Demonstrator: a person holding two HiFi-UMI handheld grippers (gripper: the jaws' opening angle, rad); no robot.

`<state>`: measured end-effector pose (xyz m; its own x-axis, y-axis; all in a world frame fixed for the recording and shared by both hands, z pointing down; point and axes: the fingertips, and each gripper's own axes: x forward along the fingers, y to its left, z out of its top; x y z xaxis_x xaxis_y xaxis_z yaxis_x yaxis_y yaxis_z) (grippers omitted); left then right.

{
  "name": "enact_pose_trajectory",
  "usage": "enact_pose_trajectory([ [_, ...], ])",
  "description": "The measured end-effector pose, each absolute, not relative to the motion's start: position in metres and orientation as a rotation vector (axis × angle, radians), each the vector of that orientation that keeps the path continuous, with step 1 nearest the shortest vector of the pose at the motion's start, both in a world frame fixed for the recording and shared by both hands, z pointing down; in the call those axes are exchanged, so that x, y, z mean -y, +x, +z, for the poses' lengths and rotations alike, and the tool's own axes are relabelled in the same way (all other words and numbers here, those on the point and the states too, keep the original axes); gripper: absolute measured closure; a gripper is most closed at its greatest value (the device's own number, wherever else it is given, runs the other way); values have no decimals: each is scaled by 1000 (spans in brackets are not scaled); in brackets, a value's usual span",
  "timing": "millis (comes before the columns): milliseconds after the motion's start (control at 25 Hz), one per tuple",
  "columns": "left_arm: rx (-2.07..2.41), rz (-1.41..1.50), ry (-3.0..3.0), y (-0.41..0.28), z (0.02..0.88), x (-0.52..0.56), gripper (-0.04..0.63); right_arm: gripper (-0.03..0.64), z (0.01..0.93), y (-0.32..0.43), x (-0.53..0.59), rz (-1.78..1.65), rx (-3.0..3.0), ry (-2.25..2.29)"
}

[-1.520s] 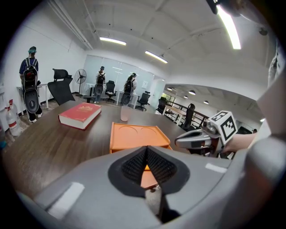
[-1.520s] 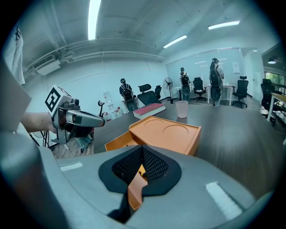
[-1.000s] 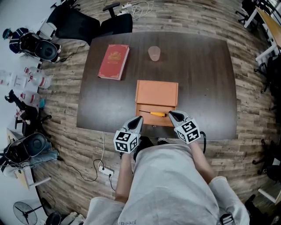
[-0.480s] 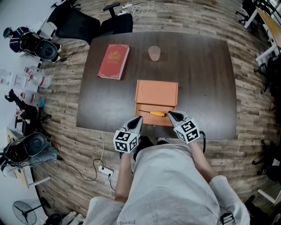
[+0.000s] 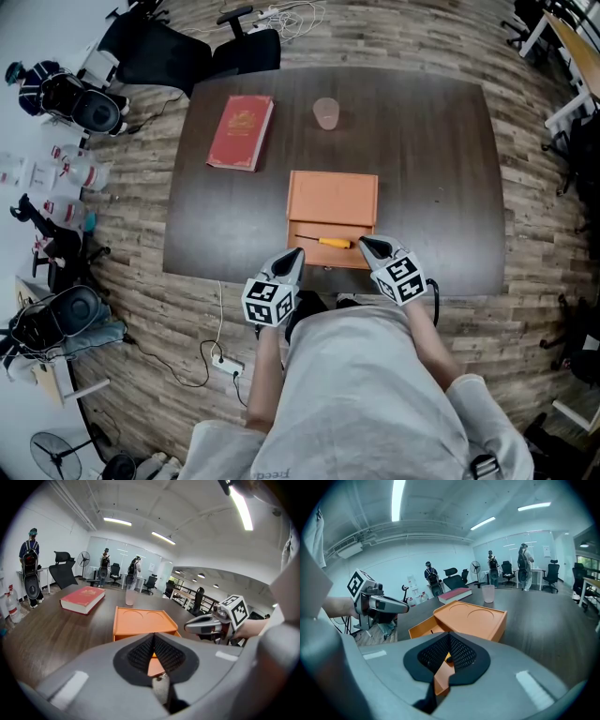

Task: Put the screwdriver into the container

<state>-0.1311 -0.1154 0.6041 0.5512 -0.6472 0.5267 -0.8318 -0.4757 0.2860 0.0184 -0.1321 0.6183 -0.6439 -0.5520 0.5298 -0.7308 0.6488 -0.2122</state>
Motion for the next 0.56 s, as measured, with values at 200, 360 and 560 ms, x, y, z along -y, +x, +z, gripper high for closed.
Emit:
enact_pose_trajectory([
  [200, 1189, 478, 2275, -130, 606, 113, 541, 615, 621, 19, 129, 585, 2443, 1003],
  [360, 1192, 468, 2270, -131, 606, 113, 541, 615, 621, 21, 128, 585, 2444, 1004],
  [560, 1192, 461, 2265, -129, 603, 115, 541, 615, 619, 23, 129, 587, 2442, 1001],
])
